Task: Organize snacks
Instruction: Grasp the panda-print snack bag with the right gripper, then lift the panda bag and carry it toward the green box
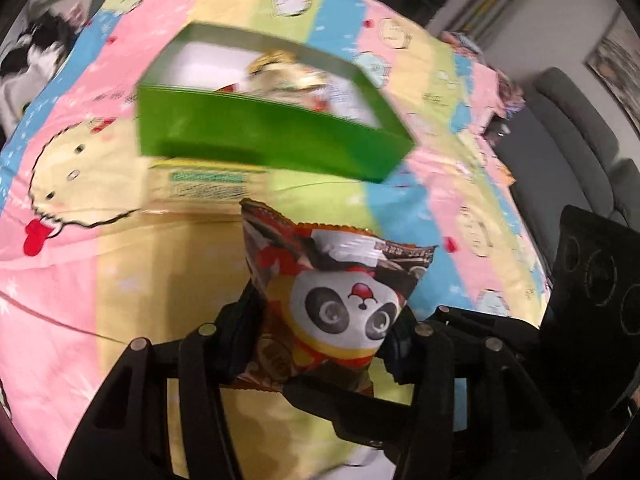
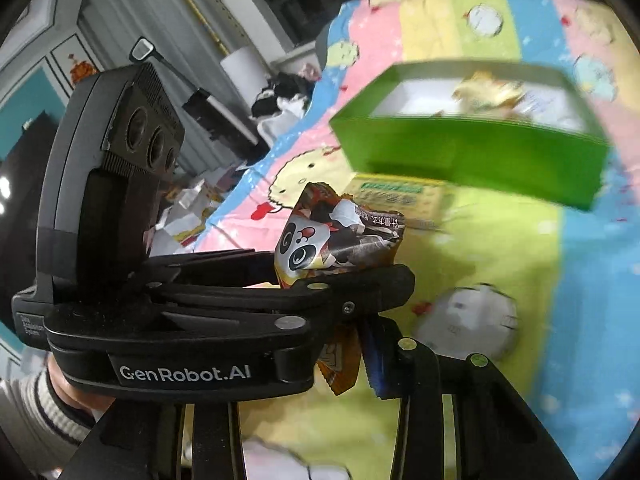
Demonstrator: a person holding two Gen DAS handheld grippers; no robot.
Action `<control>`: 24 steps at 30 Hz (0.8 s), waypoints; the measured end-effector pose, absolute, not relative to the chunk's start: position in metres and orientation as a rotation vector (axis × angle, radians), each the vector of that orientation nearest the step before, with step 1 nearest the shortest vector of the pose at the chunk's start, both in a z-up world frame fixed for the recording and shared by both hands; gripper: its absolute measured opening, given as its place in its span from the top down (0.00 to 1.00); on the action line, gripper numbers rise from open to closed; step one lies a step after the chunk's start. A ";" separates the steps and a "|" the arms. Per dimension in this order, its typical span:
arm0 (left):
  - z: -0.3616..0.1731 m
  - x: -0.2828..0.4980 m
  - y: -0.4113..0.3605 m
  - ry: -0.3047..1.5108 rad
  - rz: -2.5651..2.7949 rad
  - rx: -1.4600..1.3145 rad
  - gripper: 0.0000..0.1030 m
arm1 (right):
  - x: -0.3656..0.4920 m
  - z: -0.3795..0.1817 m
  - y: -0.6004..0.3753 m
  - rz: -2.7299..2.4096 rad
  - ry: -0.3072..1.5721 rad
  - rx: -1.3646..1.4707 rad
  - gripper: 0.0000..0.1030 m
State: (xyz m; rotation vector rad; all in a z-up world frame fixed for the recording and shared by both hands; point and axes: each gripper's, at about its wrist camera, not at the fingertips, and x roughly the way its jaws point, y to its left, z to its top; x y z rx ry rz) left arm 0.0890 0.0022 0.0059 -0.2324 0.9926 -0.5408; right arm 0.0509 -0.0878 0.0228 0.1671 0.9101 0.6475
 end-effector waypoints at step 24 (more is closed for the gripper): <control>0.032 0.064 -0.021 0.936 -0.492 -0.188 0.51 | 0.019 0.048 -0.115 0.648 0.781 0.165 0.62</control>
